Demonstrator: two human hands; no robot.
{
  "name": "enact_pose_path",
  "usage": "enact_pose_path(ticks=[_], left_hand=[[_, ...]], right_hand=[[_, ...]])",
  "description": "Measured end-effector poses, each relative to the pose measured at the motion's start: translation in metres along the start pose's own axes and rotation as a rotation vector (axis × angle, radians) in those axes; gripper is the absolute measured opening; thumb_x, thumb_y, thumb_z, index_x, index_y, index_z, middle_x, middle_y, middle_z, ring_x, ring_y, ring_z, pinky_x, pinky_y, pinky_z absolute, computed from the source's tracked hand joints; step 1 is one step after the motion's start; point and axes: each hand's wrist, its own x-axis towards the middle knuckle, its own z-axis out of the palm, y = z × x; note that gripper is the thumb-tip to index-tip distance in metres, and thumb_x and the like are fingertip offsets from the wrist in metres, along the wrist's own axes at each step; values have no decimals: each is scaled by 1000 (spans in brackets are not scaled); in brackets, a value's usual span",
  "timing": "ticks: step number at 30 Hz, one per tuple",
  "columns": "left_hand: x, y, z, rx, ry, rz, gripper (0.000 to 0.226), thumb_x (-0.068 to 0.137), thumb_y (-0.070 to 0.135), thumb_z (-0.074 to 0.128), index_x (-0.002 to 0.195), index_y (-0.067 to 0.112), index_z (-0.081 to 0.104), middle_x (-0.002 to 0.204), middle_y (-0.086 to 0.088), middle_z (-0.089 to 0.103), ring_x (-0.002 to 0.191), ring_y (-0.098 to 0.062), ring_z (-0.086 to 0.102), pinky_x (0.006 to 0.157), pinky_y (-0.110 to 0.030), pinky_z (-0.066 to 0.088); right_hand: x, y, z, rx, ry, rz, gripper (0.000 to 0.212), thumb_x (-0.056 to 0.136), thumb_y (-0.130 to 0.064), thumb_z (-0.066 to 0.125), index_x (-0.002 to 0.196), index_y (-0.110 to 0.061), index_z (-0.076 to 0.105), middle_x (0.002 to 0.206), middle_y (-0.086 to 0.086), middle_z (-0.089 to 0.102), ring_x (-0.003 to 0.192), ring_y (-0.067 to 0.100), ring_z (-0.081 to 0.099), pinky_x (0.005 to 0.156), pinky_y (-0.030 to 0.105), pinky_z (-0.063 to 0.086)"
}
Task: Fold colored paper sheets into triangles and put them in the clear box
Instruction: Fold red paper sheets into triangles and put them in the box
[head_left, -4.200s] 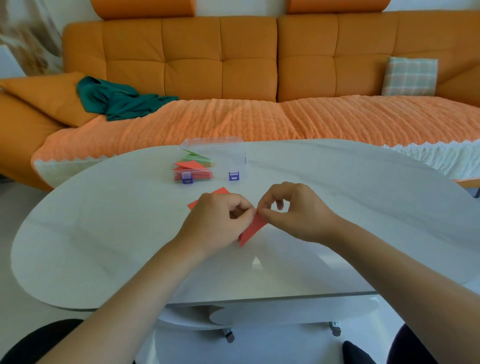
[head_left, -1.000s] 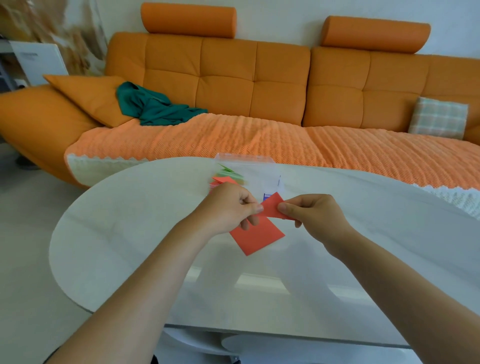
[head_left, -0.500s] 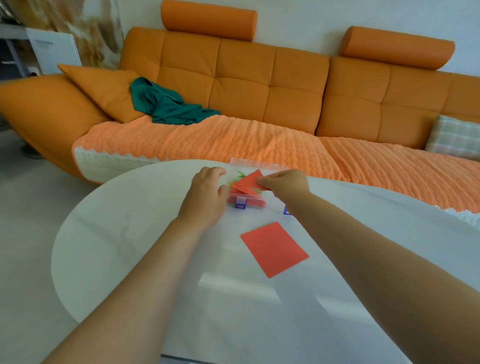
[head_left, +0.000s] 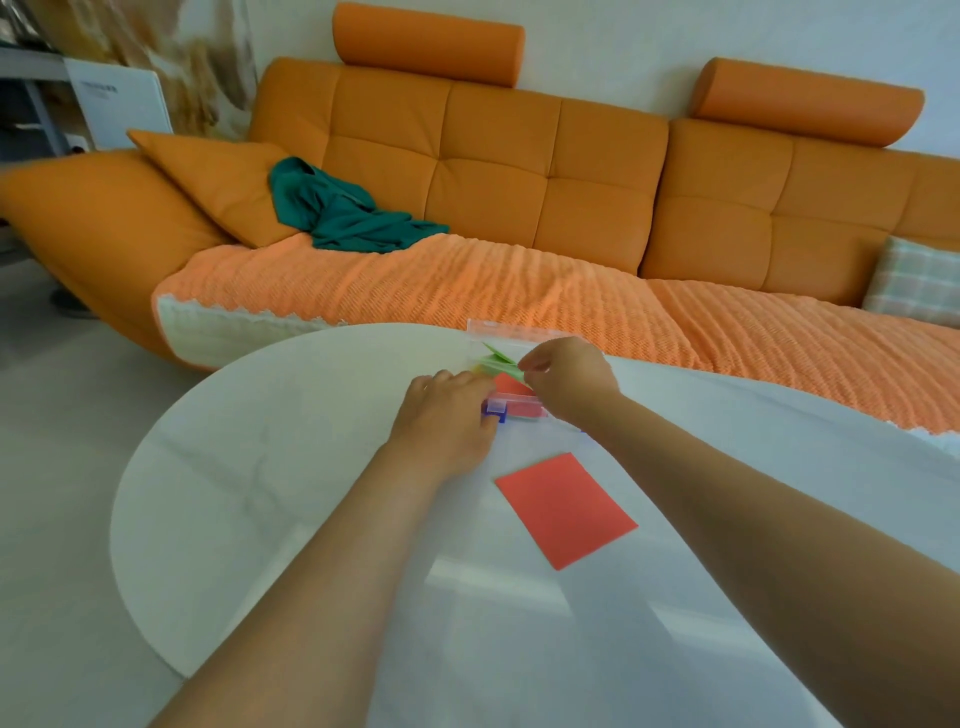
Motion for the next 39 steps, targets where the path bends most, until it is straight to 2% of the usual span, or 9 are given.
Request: enact_pose_path(ticks=[3,7,13,16,20,25,29,34,39], left_hand=[[0,2,0,-26,-49,0,44,96,27,49,139,28,50,127,0,58,113,-27,52,95,-39,38],[2,2,4,-203,-53,-58,38,93,20,53,131,17,57,133,-1,46,117,-26,50,95,-40,46],[0,2,-1,-280,-87,-103,44,94,18,54,137,17,53,140,1,36,122,-22,50,97,-39,47],[-3,6,-9,-183,-65,-109,53,95,25,55,146,22,42,150,2,30,134,-23,41,101,-42,45],[-6,13,-23,-32,28,-52,56,95,32,55,148,23,38,148,-1,36,131,-26,40,102,-43,38],[-23,31,-32,-90,110,58,42,90,28,63,131,22,54,128,2,45,120,-20,44,98,-36,41],[-39,50,-30,-294,-82,149,31,86,27,69,117,26,62,127,10,51,118,-10,46,103,-30,40],[-57,57,-25,-125,-507,179,69,86,44,70,148,31,43,154,13,35,145,-11,25,119,-29,22],[-62,51,-22,-140,-490,163,70,83,57,70,147,43,43,157,20,32,146,-5,21,121,-27,17]], right_hand=[[-14,2,3,39,-128,-115,35,88,-12,46,104,-19,77,113,-2,71,91,21,66,78,33,54],[-26,1,5,24,-244,-151,39,83,-40,47,105,-24,76,109,1,71,105,23,62,96,42,50],[-23,6,3,32,-235,-154,40,94,-15,46,125,-27,68,134,-3,62,124,20,54,106,32,42],[-30,12,-9,113,-172,-170,50,90,-5,44,129,-27,65,140,-9,56,126,11,51,96,19,37],[-50,23,-31,188,-65,-187,57,87,-2,43,128,-35,64,127,-13,58,99,10,63,59,11,43],[-103,45,-40,138,-100,-290,42,91,-7,54,120,-33,69,118,-21,61,106,-1,57,85,13,42],[-136,63,-33,-63,-280,-339,51,88,-33,69,138,-32,57,142,-16,54,128,5,50,109,23,36],[-151,81,-19,-106,-219,-440,61,83,-59,68,138,-35,55,134,-15,59,117,8,54,100,27,42],[-149,92,-18,-130,-99,-514,57,78,-59,62,125,-28,66,114,-9,70,94,17,59,85,32,48]])
